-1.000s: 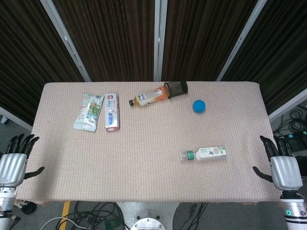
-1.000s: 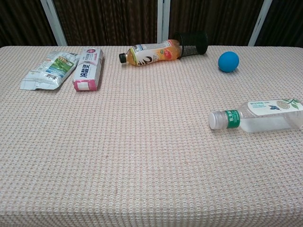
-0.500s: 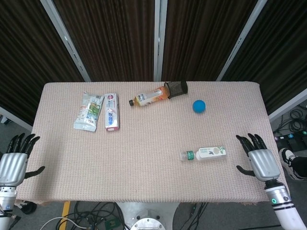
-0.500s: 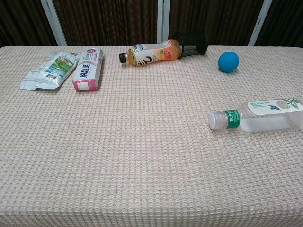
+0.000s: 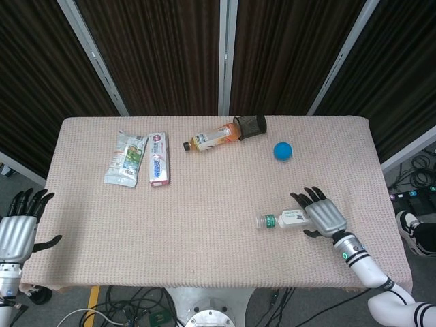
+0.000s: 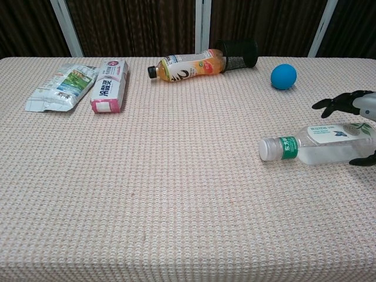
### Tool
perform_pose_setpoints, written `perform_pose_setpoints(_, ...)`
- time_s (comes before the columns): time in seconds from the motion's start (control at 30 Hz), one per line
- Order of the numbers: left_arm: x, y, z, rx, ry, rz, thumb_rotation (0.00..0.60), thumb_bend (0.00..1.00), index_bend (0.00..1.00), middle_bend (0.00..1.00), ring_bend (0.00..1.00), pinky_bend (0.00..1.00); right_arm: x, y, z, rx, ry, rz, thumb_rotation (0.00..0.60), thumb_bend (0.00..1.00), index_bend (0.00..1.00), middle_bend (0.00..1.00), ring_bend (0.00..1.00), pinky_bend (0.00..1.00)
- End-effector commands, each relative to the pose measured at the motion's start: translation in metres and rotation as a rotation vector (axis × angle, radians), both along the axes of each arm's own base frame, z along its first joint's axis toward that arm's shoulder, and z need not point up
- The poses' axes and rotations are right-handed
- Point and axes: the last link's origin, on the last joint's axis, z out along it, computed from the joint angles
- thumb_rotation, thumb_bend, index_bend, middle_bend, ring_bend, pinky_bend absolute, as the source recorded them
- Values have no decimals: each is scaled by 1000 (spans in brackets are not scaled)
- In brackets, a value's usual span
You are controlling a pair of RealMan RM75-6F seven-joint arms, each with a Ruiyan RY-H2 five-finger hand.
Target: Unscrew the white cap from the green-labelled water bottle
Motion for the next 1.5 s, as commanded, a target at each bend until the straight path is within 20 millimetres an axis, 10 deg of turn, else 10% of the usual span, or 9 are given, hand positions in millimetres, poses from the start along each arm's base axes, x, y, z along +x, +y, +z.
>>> perform_pose_setpoints(0.03, 0, 1, 0, -2, 0, -2, 600, 0, 153, 101, 0, 0, 0, -1, -4, 2, -11, 0, 600, 101, 51, 197, 10, 37)
perform_pose_setpoints(0.47, 23, 30, 0, -52, -23, -141, 600, 0, 153, 101, 0, 0, 27, -13, -13, -10, -198, 69, 600, 441, 630, 524, 396, 448)
perform_pose_setpoints(0.97, 99, 92, -44, -239, -228, -429, 600, 0, 154, 101, 0, 0, 119, -51, -63, 144, -631, 57, 600, 594, 682, 565, 444, 489)
perform_pose_setpoints(1.5, 158, 109, -94, -307, -373, -543, 600, 0, 142, 101, 0, 8, 160, -55, -97, 243, -796, 26, 600, 625, 681, 568, 444, 489)
